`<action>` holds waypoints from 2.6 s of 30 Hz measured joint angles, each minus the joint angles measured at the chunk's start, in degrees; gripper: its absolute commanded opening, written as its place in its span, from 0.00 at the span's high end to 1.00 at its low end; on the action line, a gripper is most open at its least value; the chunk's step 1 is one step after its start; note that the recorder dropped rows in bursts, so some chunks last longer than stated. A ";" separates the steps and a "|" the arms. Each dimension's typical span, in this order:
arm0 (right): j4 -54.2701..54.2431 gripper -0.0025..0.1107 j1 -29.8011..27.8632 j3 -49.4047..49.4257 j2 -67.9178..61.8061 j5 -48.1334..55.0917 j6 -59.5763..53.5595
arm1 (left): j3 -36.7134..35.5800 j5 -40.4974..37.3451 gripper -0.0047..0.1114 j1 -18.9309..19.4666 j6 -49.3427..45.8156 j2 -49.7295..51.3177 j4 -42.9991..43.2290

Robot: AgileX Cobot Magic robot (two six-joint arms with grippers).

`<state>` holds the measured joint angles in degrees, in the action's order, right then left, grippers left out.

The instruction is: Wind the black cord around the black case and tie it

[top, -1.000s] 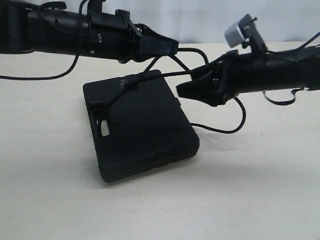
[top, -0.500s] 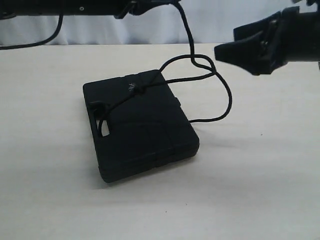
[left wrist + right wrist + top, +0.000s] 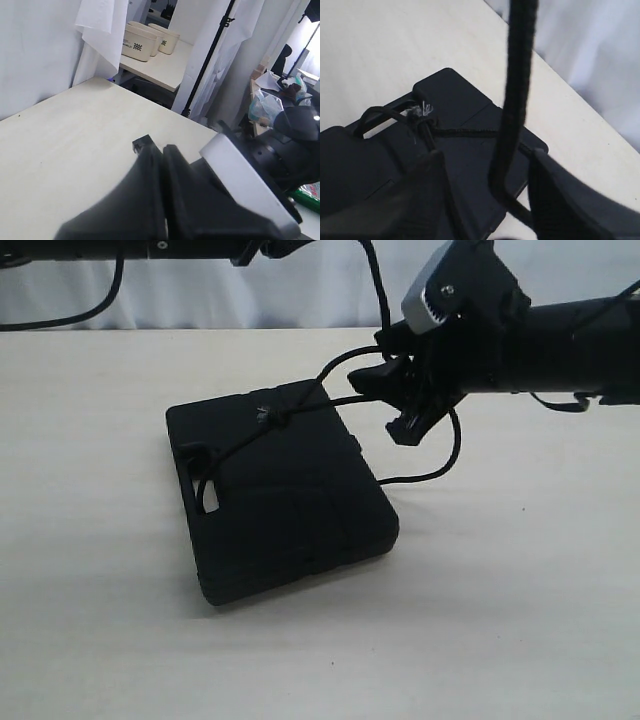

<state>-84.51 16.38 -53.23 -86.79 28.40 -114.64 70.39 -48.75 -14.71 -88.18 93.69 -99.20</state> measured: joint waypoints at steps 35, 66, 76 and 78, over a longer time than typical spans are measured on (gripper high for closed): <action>-1.14 0.94 -14.83 -6.34 0.81 -8.92 25.26 | -4.60 5.22 0.48 0.00 76.78 -0.50 94.19; 14.50 0.94 -26.03 -8.62 -4.39 -1.18 49.77 | -8.91 27.45 0.96 0.92 107.53 18.78 95.11; 16.65 0.94 -40.64 -8.87 -5.06 0.72 50.81 | -9.04 21.45 0.96 7.75 103.88 7.63 95.83; 18.49 0.94 -42.38 -8.74 -5.94 1.42 51.06 | -9.04 21.17 0.96 8.04 103.13 6.96 95.83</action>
<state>-66.03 -25.99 -61.97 -92.73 29.82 -63.59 61.34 -27.58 -6.67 14.96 100.65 -3.36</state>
